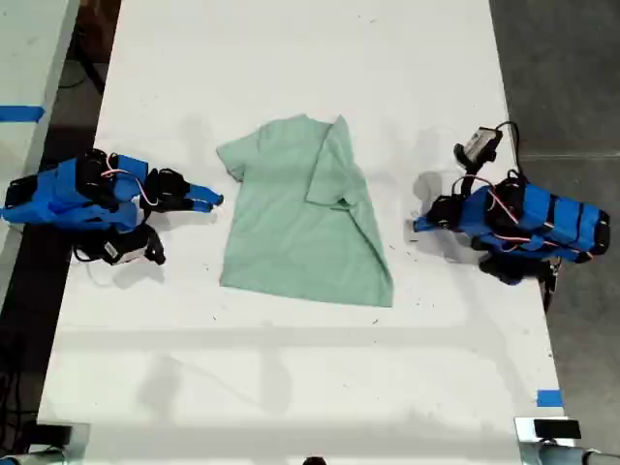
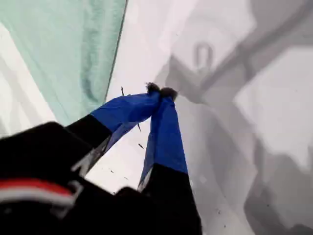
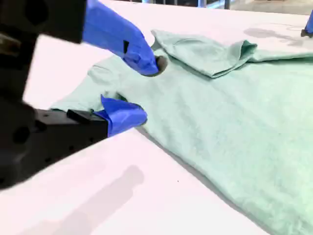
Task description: Fold t shirt
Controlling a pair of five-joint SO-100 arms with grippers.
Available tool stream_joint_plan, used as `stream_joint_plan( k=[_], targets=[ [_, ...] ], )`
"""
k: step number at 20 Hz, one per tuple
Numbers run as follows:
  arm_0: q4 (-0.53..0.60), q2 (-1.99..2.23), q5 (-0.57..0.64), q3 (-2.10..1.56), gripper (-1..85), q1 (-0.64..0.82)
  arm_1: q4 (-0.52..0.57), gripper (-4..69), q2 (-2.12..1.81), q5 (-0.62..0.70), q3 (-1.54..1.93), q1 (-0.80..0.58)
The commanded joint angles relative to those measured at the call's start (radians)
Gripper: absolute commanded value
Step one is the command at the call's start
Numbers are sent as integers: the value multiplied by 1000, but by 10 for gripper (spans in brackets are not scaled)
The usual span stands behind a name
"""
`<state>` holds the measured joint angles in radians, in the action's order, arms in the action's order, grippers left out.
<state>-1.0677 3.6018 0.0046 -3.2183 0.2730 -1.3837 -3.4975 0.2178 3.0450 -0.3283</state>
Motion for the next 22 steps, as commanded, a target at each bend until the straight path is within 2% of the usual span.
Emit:
stream_joint_plan(
  k=[1,4,7,8,12,14,18,22],
  targets=[
    [5,3,-160,8,-1,38,37,-8,-12,28,35,23],
    [51,3,-123,54,-1,55,37,-8,-12,28,35,18],
    [9,-232,-94,314,-2,144,37,-8,-12,29,35,15],
    [-3,-436,-31,430,2,202,37,-8,-12,29,35,15],
    [25,-1169,391,715,137,568,38,-8,-12,29,35,20],
    [87,-1361,506,776,157,652,38,-8,-12,32,35,17],
    [135,-1598,589,919,172,703,38,-8,-12,32,35,18],
    [155,-1641,581,1008,172,706,38,-8,-12,32,35,17]
  ],
)
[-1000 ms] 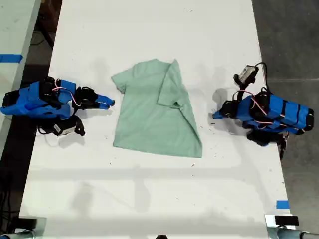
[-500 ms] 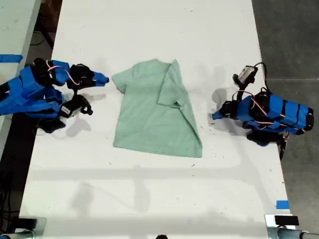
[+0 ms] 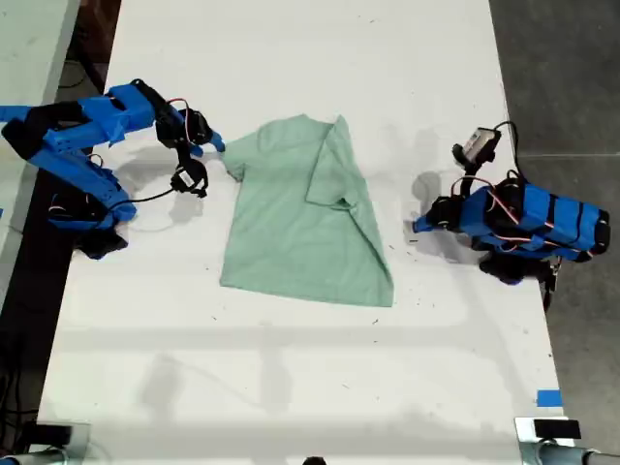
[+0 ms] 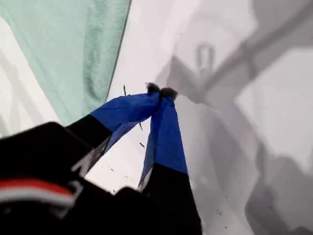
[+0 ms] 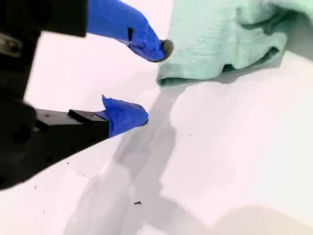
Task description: Fold t shirt
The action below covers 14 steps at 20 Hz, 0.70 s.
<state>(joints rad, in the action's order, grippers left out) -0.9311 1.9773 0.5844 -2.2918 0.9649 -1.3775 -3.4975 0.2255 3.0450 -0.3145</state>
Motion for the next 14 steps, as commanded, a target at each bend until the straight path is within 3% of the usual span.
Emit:
stream_joint_plan(
  k=[1,7,8,9,11,14],
  targets=[
    [18,-57,-6,118,172,9,32,-8,-12,25,35,3],
    [-37,-433,-12,365,164,-38,32,-8,-12,26,35,5],
    [-89,-531,14,446,139,-40,32,-8,-12,26,35,5],
    [-178,-635,26,558,5,-49,32,-8,-12,26,35,6],
    [-362,-767,2,746,-2,-80,32,-8,-12,28,34,6],
    [-426,-609,-75,811,-2,-144,32,-8,-12,28,34,6]
  ],
)
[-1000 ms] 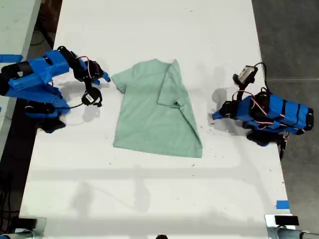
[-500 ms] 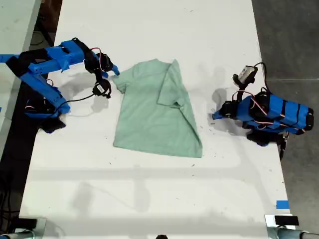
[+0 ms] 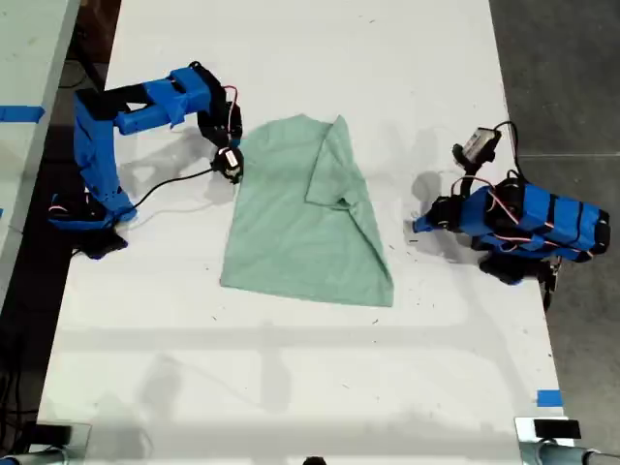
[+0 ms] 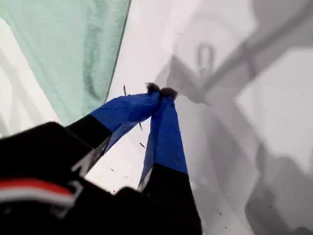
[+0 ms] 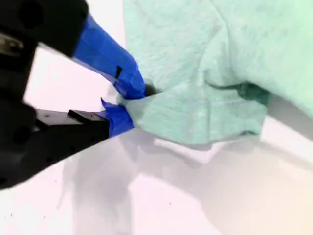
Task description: Fold t shirt
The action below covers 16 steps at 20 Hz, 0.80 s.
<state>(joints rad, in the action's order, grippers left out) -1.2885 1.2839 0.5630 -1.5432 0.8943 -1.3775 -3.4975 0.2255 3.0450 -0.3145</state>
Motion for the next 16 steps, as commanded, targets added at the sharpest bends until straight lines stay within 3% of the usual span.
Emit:
stream_joint_plan(
  k=[1,3,5,9,11,13,14,16],
  targets=[
    [-126,106,-84,149,-2,-123,32,-8,-12,29,34,6],
    [-213,101,-153,348,-2,-241,32,-8,-12,28,34,6],
    [-227,74,-216,506,-2,-351,32,-8,-12,28,34,8],
    [-115,41,-273,574,3,-502,32,-8,-12,28,34,6],
    [-38,18,-278,574,115,-560,32,-8,-12,28,34,8],
    [-21,6,-284,574,127,-561,32,-8,-12,29,34,8],
    [-41,14,-268,574,117,-538,32,-8,-12,29,34,8],
    [-126,81,-245,568,-1,-482,34,-11,-12,34,34,9]
  ],
)
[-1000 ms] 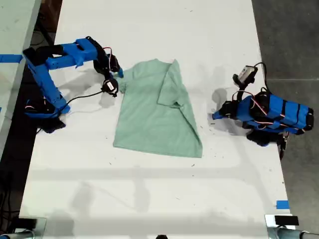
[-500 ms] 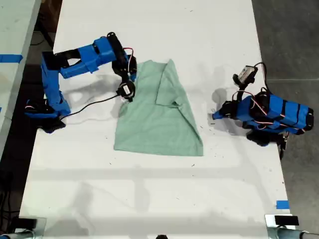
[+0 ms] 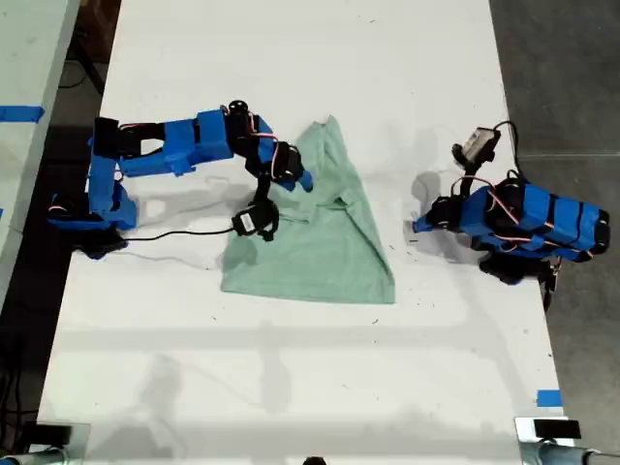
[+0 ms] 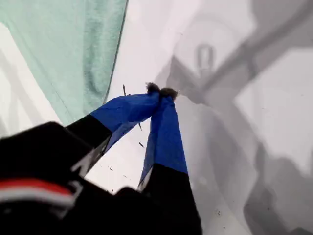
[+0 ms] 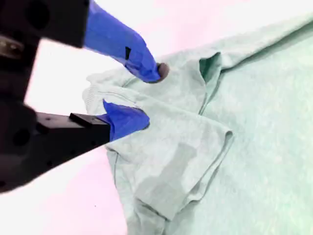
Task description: Fold t shirt
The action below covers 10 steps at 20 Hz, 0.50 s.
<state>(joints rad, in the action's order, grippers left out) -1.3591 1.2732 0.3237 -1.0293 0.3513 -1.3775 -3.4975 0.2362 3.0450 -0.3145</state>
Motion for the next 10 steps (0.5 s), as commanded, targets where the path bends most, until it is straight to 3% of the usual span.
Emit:
stream_joint_plan(
  k=[1,5,10],
  targets=[
    [-94,158,0,37,-1,77,34,-15,-12,26,32,8],
    [-101,653,-32,-273,-1,61,38,-27,-12,41,31,11],
    [262,1603,-229,-1358,-1,-72,31,-32,-12,28,28,11]
  ],
)
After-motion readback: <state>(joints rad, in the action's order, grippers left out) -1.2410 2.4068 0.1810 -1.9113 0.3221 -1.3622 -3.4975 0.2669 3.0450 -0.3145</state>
